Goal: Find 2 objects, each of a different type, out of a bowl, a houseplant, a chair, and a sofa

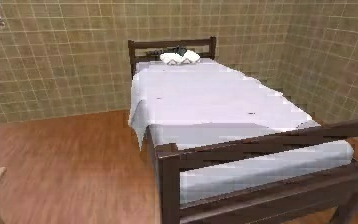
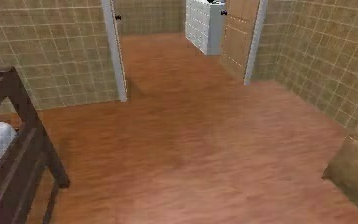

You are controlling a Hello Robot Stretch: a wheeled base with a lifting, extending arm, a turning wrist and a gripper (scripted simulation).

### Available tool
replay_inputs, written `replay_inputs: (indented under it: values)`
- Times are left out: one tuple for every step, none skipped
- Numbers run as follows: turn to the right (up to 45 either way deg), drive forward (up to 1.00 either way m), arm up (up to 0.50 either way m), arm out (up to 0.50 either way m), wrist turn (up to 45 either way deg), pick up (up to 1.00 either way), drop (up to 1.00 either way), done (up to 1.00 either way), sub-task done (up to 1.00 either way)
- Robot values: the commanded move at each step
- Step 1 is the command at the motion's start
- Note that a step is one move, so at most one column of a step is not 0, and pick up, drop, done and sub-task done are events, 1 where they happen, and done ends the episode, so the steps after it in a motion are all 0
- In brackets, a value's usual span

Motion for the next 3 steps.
replay_inputs:
  values:
    - [-45.0, 0.0, 0.0, 0.0, 0.0, 0.0, 0.0, 0.0, 0.0]
    - [-15.0, 0.0, 0.0, 0.0, 0.0, 0.0, 0.0, 0.0, 0.0]
    - [0.0, 0.0, 0.0, 0.0, 0.0, 0.0, 0.0, 0.0, 1.0]
